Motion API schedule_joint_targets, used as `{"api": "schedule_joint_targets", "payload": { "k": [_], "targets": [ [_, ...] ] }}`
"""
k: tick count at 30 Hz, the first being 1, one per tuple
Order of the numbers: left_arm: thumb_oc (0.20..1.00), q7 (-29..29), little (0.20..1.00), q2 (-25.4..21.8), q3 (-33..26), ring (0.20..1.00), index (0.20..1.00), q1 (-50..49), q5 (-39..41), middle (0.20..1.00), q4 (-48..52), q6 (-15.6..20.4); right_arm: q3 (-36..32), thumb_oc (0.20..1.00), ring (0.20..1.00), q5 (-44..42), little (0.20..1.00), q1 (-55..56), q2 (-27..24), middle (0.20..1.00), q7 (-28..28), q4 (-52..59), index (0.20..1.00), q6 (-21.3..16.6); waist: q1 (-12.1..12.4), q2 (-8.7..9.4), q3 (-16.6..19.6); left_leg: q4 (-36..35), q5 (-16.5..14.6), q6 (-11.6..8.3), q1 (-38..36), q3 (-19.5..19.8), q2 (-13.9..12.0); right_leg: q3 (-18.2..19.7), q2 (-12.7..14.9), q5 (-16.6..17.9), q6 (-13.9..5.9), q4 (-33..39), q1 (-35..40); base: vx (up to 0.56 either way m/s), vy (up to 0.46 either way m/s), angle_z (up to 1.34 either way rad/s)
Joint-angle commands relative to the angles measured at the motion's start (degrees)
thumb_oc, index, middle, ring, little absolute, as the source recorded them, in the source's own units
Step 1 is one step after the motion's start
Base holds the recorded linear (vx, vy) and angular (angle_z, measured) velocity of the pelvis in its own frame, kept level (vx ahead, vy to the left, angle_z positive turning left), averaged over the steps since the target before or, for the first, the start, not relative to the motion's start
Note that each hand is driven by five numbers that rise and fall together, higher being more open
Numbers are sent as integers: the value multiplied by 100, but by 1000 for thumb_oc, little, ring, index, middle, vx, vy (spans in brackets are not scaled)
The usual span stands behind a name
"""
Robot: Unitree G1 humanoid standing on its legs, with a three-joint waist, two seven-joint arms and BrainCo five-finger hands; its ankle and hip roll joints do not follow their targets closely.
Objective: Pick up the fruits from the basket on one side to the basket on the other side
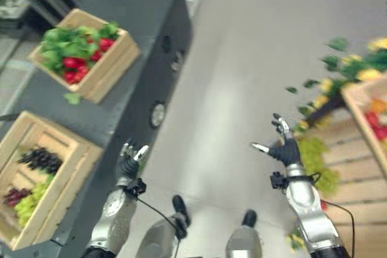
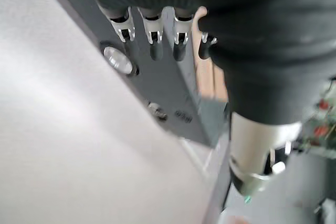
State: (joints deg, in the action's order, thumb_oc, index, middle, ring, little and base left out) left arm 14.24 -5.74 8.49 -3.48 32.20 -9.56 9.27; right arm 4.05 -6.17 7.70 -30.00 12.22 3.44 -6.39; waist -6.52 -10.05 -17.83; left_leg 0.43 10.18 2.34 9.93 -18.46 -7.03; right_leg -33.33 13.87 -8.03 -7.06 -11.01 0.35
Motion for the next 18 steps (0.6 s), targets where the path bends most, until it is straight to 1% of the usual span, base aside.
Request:
{"api": "schedule_joint_targets", "payload": {
  "k": [1, 2, 3, 4, 5, 6, 7, 8, 9, 10, 11, 12, 13, 14, 15, 16, 17, 18],
  "targets": [
    [1000, -24, 1000, -556, -528, 1000, 1000, -221, -148, 1000, 209, 271, -41, 1000, 1000, -58, 1000, -489, 324, 1000, -138, -86, 1000, -287, 399, 597, 327, -73, -828, -1034, -559, 121, -383, 36, -51, 766, -63, 986, -308, 106, 175, 160],
    [1000, 9, 1000, -589, -551, 1000, 1000, -218, -200, 1000, 223, 273, 3, 1000, 1000, -107, 1000, -523, 389, 1000, -132, -138, 1000, -275, 462, 646, 348, -63, -865, -988, -569, 172, -327, 10, 13, 782, -93, 933, -247, 79, 110, 153],
    [1000, 14, 1000, -598, -553, 1000, 1000, -218, -204, 1000, 227, 271, 7, 1000, 1000, -109, 1000, -534, 398, 1000, -131, -151, 1000, -281, 455, 659, 340, -60, -872, -980, -573, 177, -316, 5, 26, 780, -102, 925, -240, 90, 176, 100],
    [1000, 62, 1000, -634, -643, 1000, 1000, -213, -243, 1000, 235, 283, 99, 1000, 1000, -230, 1000, -595, 536, 1000, -171, -179, 1000, -303, 627, 753, 344, -18, -970, -873, -575, 273, -235, -57, 197, 756, -166, 695, -130, 59, 144, 23],
    [1000, 63, 1000, -642, -645, 1000, 1000, -214, -243, 1000, 239, 281, 100, 1000, 1000, -233, 1000, -600, 543, 1000, -173, -186, 1000, -307, 619, 767, 337, -11, -979, -862, -577, 281, -219, -62, 220, 746, -179, 669, -129, 128, 254, 40],
    [1000, 166, 1000, -690, -652, 1000, 1000, -138, -364, 1000, 169, 279, 173, 1000, 1000, -253, 1000, -659, 638, 1000, -165, -246, 1000, -293, 765, 842, 347, -19, -1093, -696, -637, 459, -33, -112, 488, 668, -266, 181, -91, 108, 186, 54],
    [1000, 199, 1000, -701, -655, 1000, 1000, -109, -419, 1000, 138, 262, 201, 1000, 1000, -250, 1000, -674, 678, 1000, -163, -246, 1000, -280, 824, 858, 352, -58, -1132, -628, -682, 537, 50, -141, 595, 689, -301, -19, -82, 167, 237, 95],
    [1000, 249, 1000, -729, -598, 1000, 1000, -35, -507, 1000, 87, 232, 219, 1000, 1000, -239, 1000, -672, 732, 1000, -140, -260, 1000, -274, 838, 888, 331, -139, -1179, -524, -754, 740, 219, -52, 798, 692, -387, -334, -87, 158, 142, 93],
    [1000, 288, 1000, -757, -579, 1000, 1000, 18, -545, 1000, 52, 233, 219, 1000, 1000, -218, 1000, -657, 765, 1000, -121, -271, 1000, -259, 825, 893, 345, -194, -1219, -492, -799, 904, 290, 144, 871, 758, -424, -508, -107, 102, 141, 140],
    [1000, 349, 1000, -789, -511, 1000, 1000, 95, -594, 1000, 1, 251, 249, 1000, 1000, -169, 1000, -676, 809, 1000, -90, -286, 1000, -238, 758, 916, 314, -204, -1104, -403, -767, 1025, 406, 463, 947, 991, -402, -732, -255, 71, 109, 126],
    [1000, 401, 1000, -838, -435, 1000, 1000, 197, -633, 1000, -76, 242, 238, 1000, 1000, -182, 1000, -684, 841, 1000, -40, -282, 1000, -237, 643, 894, 309, -184, -1058, -373, -721, 1263, 426, 1234, 581, 861, -341, -915, -468, 10, 88, 113],
    [1000, 401, 1000, -838, -434, 1000, 1000, 199, -633, 1000, -77, 242, 237, 1000, 1000, -182, 1000, -684, 841, 1000, -40, -282, 1000, -237, 650, 893, 319, -182, -1058, -373, -709, 1257, 423, 1241, 579, 864, -339, -916, -484, 168, 85, 122],
    [1000, 375, 1000, -876, -359, 1000, 1000, 232, -658, 1000, -117, 266, 220, 1000, 1000, -238, 1000, -625, 872, 1000, -22, -286, 1000, -243, 522, 838, 350, -238, -1033, -375, -796, 1614, 435, 2405, -268, 312, -246, -948, -835, 206, 49, 118],
    [1000, 344, 1000, -867, -329, 1000, 1000, 235, -686, 1000, -96, 253, 213, 1000, 1000, -272, 1000, -568, 882, 1000, -18, -332, 1000, -260, 467, 838, 368, -196, -1012, -374, -791, 1864, 511, 2864, -592, 146, -168, -836, -884, 266, 31, 145],
    [1000, 308, 1000, -868, -337, 1000, 1000, 217, -685, 1000, -73, 247, 185, 1000, 1000, -283, 1000, -517, 881, 1000, -19, -345, 1000, -249, 436, 864, 360, -162, -1014, -367, -805, 2065, 582, 3132, -772, 48, -87, -772, -895, 136, -64, 140],
    [1000, 275, 1000, -861, -344, 1000, 1000, 201, -706, 1000, -68, 256, 174, 1000, 1000, -294, 1000, -461, 876, 1000, -44, -374, 1000, -264, 401, 879, 374, -169, -951, -371, -754, 2284, 629, 3448, -1059, -19, 17, -604, -884, 99, -88, 146],
    [1000, 251, 1000, -843, -330, 1000, 1000, 169, -721, 1000, -97, 254, 140, 1000, 1000, -264, 1000, -352, 858, 1000, -60, -363, 1000, -271, 388, 933, 413, -164, -896, -376, -691, 2478, 710, 3703, -1281, -97, 151, -344, -757, 40, -70, 139],
    [1000, 251, 1000, -843, -330, 1000, 1000, 167, -721, 1000, -96, 254, 141, 1000, 1000, -264, 1000, -350, 858, 1000, -60, -363, 1000, -271, 382, 933, 409, -164, -896, -376, -696, 2484, 710, 3697, -1280, -97, 152, -339, -748, 61, -154, 148]
  ]
}}
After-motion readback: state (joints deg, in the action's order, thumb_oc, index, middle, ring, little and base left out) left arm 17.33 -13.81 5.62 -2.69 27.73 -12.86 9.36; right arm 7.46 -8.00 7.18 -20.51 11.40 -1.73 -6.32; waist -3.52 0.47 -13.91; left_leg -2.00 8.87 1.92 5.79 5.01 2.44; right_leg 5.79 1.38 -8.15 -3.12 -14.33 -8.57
